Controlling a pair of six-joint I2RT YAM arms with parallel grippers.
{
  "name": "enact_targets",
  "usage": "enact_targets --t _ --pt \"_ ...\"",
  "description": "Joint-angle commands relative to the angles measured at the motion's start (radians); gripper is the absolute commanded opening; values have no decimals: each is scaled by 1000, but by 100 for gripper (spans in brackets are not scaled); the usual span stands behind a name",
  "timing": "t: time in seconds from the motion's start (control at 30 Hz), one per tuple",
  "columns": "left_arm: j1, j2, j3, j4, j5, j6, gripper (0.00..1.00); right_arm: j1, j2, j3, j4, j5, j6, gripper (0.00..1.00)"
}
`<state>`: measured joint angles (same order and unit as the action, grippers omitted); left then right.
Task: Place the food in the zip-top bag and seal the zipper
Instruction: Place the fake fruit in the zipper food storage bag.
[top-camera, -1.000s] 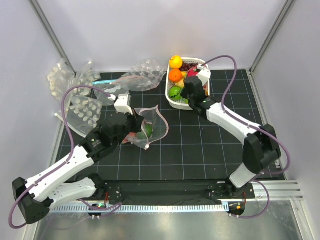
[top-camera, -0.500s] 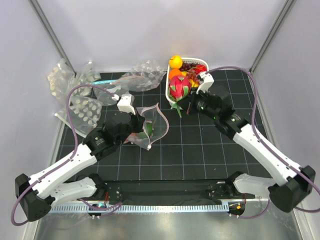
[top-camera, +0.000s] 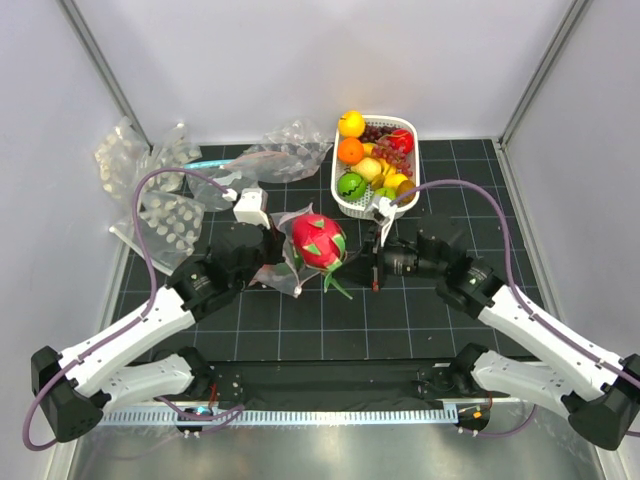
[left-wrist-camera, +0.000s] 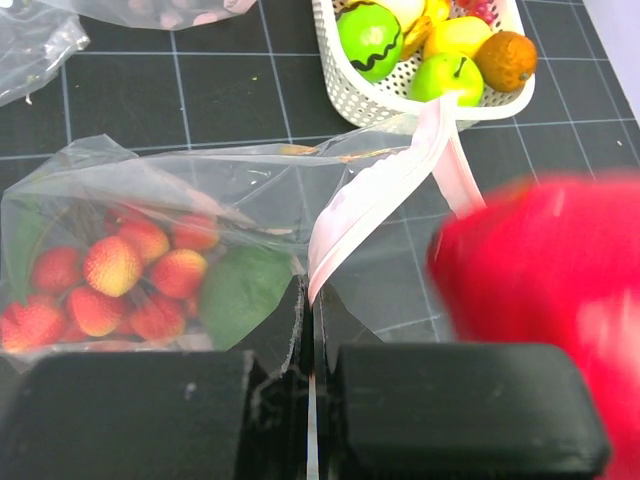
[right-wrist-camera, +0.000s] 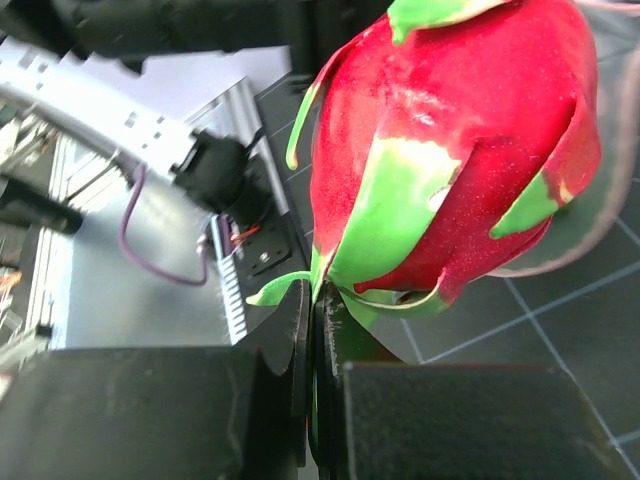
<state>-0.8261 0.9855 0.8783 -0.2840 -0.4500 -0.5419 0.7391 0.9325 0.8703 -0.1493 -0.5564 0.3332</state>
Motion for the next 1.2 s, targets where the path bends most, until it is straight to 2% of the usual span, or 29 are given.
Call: enact_targets --t 0.0,0.23,0.43,0.6,0.93,1.17 --pt "4 -5 40 -3 -55 8 0 54 -4 16 145 -74 -55 1" --pt "2 -73 14 28 -16 -3 0 72 75 45 94 -5 -60 1" --pt "2 -110 33 6 89 0 1 72 134 67 71 30 -59 1" --pt "-18 -55 68 9 256 29 0 74 161 84 57 23 -57 1" --pt "-73 5 103 19 410 77 0 72 201 82 79 75 -60 1" --pt "-105 27 119 17 447 85 0 72 249 68 129 107 -101 1"
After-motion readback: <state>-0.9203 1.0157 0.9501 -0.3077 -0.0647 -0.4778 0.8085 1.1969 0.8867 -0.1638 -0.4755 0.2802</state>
